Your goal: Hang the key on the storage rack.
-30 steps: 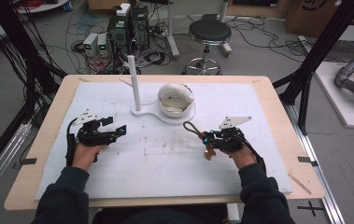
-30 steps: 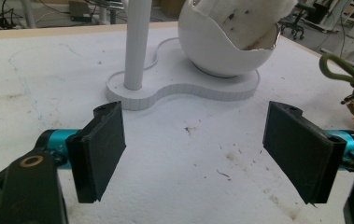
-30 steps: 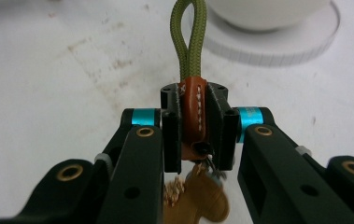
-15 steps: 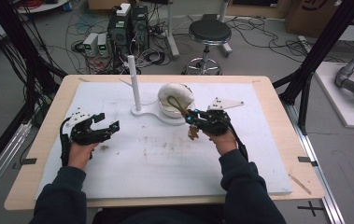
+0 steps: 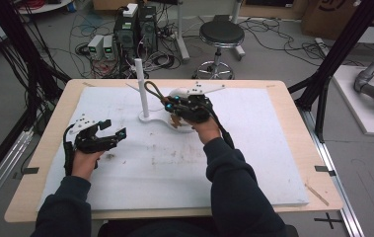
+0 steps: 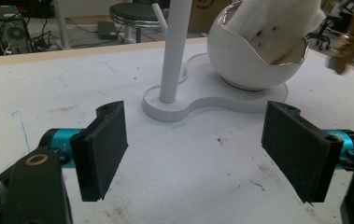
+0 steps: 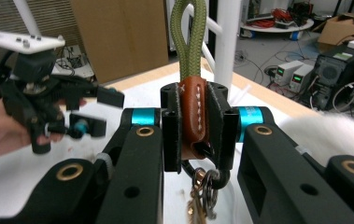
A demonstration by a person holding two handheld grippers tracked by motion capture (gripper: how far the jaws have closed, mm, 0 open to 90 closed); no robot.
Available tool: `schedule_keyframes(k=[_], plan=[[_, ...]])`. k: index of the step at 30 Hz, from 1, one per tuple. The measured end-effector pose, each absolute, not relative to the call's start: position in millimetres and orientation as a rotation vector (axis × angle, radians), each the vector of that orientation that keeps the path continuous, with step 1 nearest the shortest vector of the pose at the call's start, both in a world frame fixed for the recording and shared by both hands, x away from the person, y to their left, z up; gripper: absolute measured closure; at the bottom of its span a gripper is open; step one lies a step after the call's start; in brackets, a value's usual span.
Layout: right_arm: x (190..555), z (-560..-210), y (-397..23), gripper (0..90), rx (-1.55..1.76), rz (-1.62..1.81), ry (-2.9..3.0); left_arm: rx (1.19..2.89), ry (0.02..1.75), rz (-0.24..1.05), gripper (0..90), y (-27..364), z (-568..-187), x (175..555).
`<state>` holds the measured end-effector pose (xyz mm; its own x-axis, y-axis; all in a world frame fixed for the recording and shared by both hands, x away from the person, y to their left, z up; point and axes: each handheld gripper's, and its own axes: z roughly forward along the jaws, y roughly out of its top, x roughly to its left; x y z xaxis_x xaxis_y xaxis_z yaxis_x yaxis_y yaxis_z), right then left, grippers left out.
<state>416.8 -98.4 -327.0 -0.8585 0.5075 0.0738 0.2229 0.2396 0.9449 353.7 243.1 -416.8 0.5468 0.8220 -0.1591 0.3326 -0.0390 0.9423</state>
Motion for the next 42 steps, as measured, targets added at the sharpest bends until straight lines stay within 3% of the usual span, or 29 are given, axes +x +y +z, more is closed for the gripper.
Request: schedule_keyframes(k=[9, 22, 24, 27, 38, 42], plan=[[433, -327, -67, 78.2, 0.702, 1.665, 2.295, 1.614, 1.004, 0.524, 22.5, 246, -417, 354], [449, -345, -56, 77.8, 0.854, 1.54, 2.286, 1.621, 1.0, 0.515, 22.6, 245, -418, 354], [449, -346, -55, 75.6, 0.844, 1.535, 2.288, 1.619, 0.999, 0.513, 22.7, 245, -418, 354], [447, -345, -57, 62.5, 0.823, 1.513, 2.303, 1.619, 1.0, 0.51, 22.7, 245, -418, 354], [434, -325, -92, 55.2, 0.772, 1.44, 2.279, 1.605, 0.998, 0.5, 22.7, 246, -418, 353], [428, -324, -119, 44.3, 0.769, 1.501, 2.279, 1.607, 0.996, 0.506, 22.7, 245, -418, 353]])
